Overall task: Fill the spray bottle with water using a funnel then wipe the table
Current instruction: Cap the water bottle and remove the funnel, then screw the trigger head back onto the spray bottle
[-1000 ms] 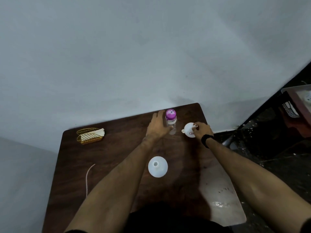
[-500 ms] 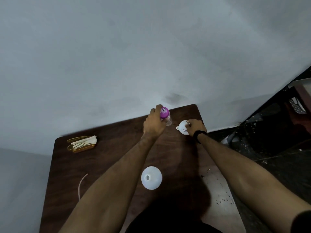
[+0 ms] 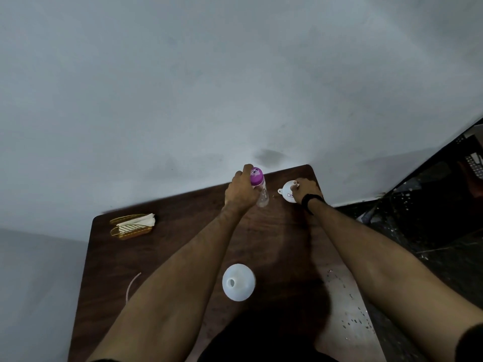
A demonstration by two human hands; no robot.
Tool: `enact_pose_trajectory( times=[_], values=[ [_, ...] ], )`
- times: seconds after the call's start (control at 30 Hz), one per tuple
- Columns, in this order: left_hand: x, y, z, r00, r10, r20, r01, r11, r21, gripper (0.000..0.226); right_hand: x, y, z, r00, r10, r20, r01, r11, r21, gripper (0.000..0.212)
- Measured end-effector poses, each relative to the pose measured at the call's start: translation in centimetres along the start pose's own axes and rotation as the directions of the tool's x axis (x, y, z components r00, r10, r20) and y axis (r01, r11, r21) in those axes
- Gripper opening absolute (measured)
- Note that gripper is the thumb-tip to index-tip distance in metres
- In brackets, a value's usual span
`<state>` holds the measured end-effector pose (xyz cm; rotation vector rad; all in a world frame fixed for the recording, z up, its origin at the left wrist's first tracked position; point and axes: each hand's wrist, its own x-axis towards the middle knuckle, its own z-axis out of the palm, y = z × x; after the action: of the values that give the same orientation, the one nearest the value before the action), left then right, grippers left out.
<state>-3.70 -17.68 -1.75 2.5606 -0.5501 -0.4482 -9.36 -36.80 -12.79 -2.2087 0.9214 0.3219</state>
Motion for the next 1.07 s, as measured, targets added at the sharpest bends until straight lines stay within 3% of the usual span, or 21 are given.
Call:
enact_pose_trajectory(
  times=[0.1,0.2,0.33,0.67,0.83,1.07],
  values=[
    [0.0,0.0,0.0,0.999,-0.038,0.022,0.038,0.999,0.002,0.075,-0.6,0.0,0.0,0.999,0.037,0.005,-0.037,0.997,0.067,0.060],
    [-0.4,0.0,-0.2,0.997,-0.074,0.014,0.075,0.997,-0.024,0.093,-1.7,0.1,0.2,0.995,0.047,-0.092,-0.034,0.989,0.144,0.070],
    [-2.0,-0.6,-0.8,0.989,-0.148,-0.027,0.146,0.988,-0.057,0.098,-4.4,0.0,0.8,0.980,-0.001,-0.200,0.039,0.982,0.185,0.045],
    [-13.4,-10.6,-1.4,0.940,-0.341,-0.020,0.341,0.940,0.016,0.073,-11.7,0.3,5.9,0.991,-0.126,0.035,0.117,0.973,0.201,0.023],
    [-20.1,-17.2,-1.8,0.865,-0.501,-0.028,0.501,0.866,-0.016,0.069,-15.5,-2.0,9.2,0.961,-0.253,0.112,0.238,0.962,0.131,0.013],
    [-26.2,-23.3,-1.4,0.767,-0.635,-0.093,0.632,0.772,-0.066,0.055,-18.5,-4.9,12.0,0.949,-0.301,0.098,0.290,0.950,0.116,0.008]
  ],
)
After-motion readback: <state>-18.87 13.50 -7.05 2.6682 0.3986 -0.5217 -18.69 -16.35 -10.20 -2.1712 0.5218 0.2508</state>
